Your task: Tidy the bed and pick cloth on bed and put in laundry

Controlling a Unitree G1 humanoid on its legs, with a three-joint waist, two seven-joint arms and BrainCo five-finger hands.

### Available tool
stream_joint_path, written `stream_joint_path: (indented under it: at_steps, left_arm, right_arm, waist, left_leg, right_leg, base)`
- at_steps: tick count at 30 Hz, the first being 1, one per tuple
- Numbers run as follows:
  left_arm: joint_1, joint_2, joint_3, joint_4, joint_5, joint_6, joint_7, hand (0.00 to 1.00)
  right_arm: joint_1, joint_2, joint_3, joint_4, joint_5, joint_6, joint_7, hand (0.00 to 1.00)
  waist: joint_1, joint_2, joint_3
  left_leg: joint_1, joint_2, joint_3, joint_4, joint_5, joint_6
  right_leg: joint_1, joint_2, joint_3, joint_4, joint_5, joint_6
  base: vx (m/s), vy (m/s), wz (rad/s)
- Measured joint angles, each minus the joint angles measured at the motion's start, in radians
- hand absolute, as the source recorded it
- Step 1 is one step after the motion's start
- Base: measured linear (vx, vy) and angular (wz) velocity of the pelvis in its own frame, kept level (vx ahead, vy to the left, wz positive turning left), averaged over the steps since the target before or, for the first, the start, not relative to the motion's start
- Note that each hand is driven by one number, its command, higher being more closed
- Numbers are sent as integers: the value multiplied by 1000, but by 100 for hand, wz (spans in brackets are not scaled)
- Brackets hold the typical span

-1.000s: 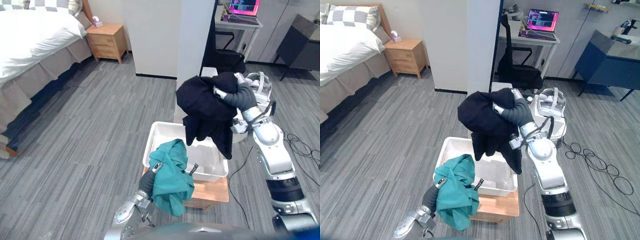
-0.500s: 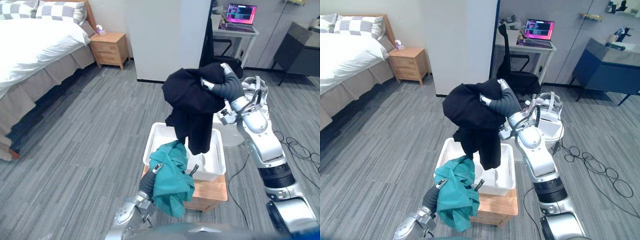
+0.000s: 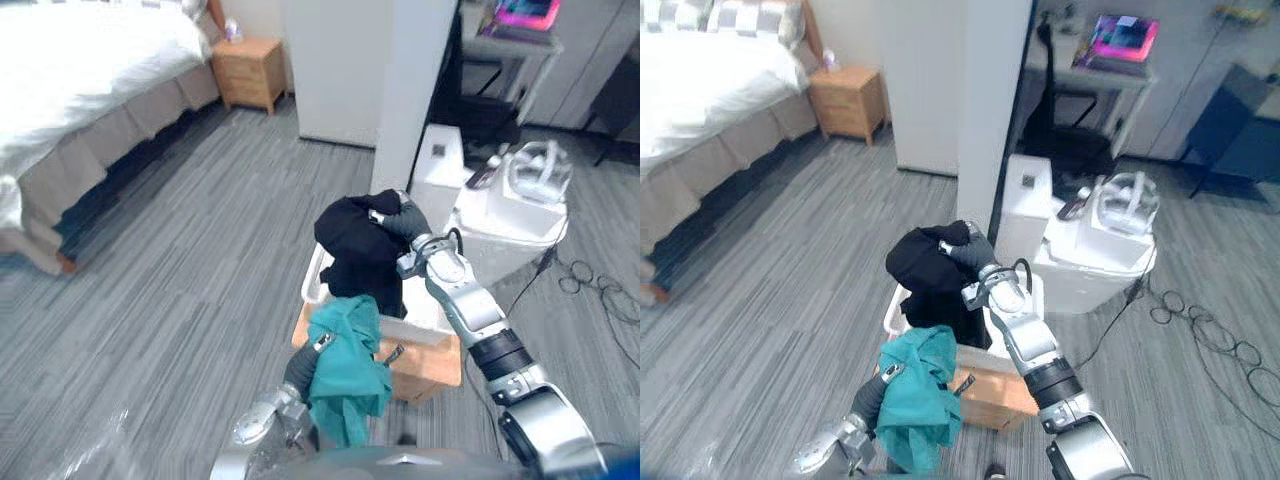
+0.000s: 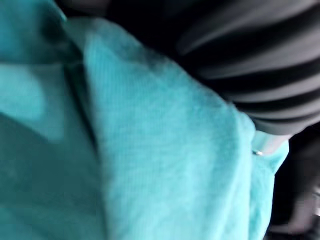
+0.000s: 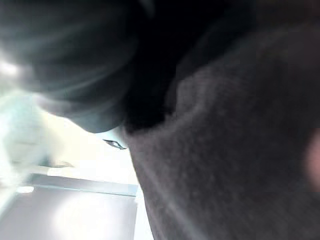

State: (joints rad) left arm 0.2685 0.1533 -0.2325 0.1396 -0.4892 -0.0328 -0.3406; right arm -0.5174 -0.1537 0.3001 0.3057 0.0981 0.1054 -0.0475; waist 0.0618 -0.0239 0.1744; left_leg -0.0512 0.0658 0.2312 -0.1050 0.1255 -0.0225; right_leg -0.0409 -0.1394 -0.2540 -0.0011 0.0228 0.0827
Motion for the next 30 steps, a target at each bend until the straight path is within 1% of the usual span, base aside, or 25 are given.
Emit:
stream_joint_path:
  at_steps: [2, 3, 4, 5, 6, 7, 9, 10, 11, 13, 17, 19, 20, 23, 26, 28, 29, 30]
  left_arm:
    - [-39, 16, 6, 0, 0, -12, 1, 100]
    - [-70, 26, 10, 0, 0, -23, 3, 100]
    - [-90, 33, 20, 0, 0, -29, 6, 100]
    - [-95, 34, 23, 0, 0, -31, 10, 100]
    - [-105, 34, 39, 0, 0, -37, 20, 100]
    - [-108, 33, 46, 0, 0, -47, 21, 100]
    - [-119, 33, 48, -1, 0, -59, 21, 100]
    - [-131, 33, 49, -4, 0, -67, 20, 100]
    - [-134, 33, 51, -6, 0, -67, 20, 100]
    - [-145, 29, 72, -29, 1, -69, 17, 100]
    - [-151, 29, 88, -40, 1, -79, -3, 100]
    - [-149, 30, 96, -40, 3, -86, -6, 100]
    - [-146, 33, 105, -40, 9, -86, -10, 100]
    - [-133, 33, 116, -40, 9, -89, -13, 100]
    - [-106, 41, 117, -40, 10, -90, -30, 100]
    - [-68, 48, 115, -40, 10, -90, -48, 100]
    - [-57, 50, 115, -39, 10, -90, -51, 100]
    - [-37, 52, 113, -39, 10, -90, -53, 100]
  right_arm:
    - [-49, -2, -10, 58, -6, -1, -8, 100]
    - [-94, -2, -31, 114, -6, -2, -20, 100]
    - [-126, -2, -56, 156, -6, -4, -29, 100]
    - [-136, -3, -69, 171, -6, -4, -32, 100]
    - [-162, -7, -110, 220, -5, -7, -36, 100]
    - [-183, -14, -145, 276, 0, -20, -36, 100]
    - [-199, -27, -181, 327, 12, -29, -36, 100]
    - [-209, -43, -210, 379, 41, -55, -38, 0]
    - [-212, -48, -214, 394, 44, -60, -38, 0]
    - [-223, -68, -245, 454, 58, -85, -39, 0]
    - [-221, -88, -254, 517, 56, -108, -53, 0]
    - [-214, -92, -254, 518, 53, -124, -72, 0]
    - [-204, -92, -254, 514, 51, -142, -84, 0]
    - [-182, -93, -254, 494, 35, -166, -94, 0]
    - [-159, -97, -253, 437, 35, -174, -101, 0]
    - [-107, -95, -249, 374, 34, -173, -107, 0]
    - [-95, -95, -249, 365, 34, -172, -108, 0]
    - [-64, -94, -249, 338, 34, -165, -113, 0]
  waist:
    - [13, -2, 45]
    - [16, -3, 91]
    - [25, -5, 126]
    - [31, -5, 139]
    - [39, -3, 168]
    - [41, -3, 182]
    - [44, -2, 192]
    - [48, -3, 203]
    - [49, -4, 205]
    - [52, -3, 223]
    - [51, -2, 237]
    - [50, -4, 238]
    - [51, -8, 240]
    - [51, -16, 243]
    - [50, -26, 237]
    - [52, -45, 221]
    - [51, -50, 215]
    - [48, -64, 198]
  left_leg:
    - [-38, 5, -5, 0, 14, -1]
    - [-65, 8, -19, 0, 28, -2]
    - [-76, 10, -21, 1, 39, -5]
    - [-76, 11, -21, 1, 40, -5]
    - [-78, 11, -22, 1, 42, -3]
    - [-82, 10, -23, 2, 44, -1]
    - [-88, 9, -25, 5, 50, 7]
    - [-89, 7, -25, 6, 51, 8]
    - [-89, 7, -25, 6, 51, 8]
    - [-88, 7, -25, 6, 51, 8]
    - [-84, 11, -25, 1, 49, 6]
    - [-79, 15, -24, 1, 44, 1]
    - [-63, 19, -23, 1, 38, -2]
    - [-33, 21, -20, 0, 31, -5]
    - [-13, 24, -12, 0, 21, -3]
    - [19, 24, 2, 0, 11, -5]
    - [25, 24, 3, 0, 8, -5]
    - [37, 23, 5, 0, 1, -8]
  right_leg:
    - [-28, 7, -7, -6, 18, -6]
    - [-45, 13, -13, -14, 32, -13]
    - [-53, 16, -17, -17, 44, -20]
    - [-54, 17, -17, -17, 46, -21]
    - [-54, 17, -18, -17, 51, -17]
    - [-56, 18, -20, -17, 55, -16]
    - [-60, 20, -23, -17, 55, -16]
    - [-60, 19, -23, -17, 56, -17]
    - [-60, 19, -23, -17, 56, -17]
    - [-59, 20, -23, -18, 55, -17]
    - [-55, 24, -23, -18, 53, -20]
    - [-50, 27, -23, -17, 51, -22]
    - [-34, 31, -21, -17, 46, -24]
    - [-7, 33, -20, -17, 32, -22]
    - [9, 33, -14, -20, 23, -10]
    - [38, 32, -6, -24, 22, -10]
    - [44, 32, -5, -26, 22, -10]
    - [57, 31, -5, -28, 21, -10]
  base:
    - [-89, -11, 11]
    - [-82, -27, 20]
    - [-60, -22, 14]
    - [0, 0, 0]
    - [22, -6, 4]
    - [33, -7, 6]
    - [58, -9, 5]
    - [72, -7, 2]
    - [79, -7, 1]
    - [48, -8, 0]
    - [8, -2, 0]
    - [0, 0, 0]
    - [0, 0, 0]
    - [20, -21, -1]
    - [43, -25, -7]
    - [97, -31, -12]
    - [116, -24, -9]
    - [111, -12, -4]
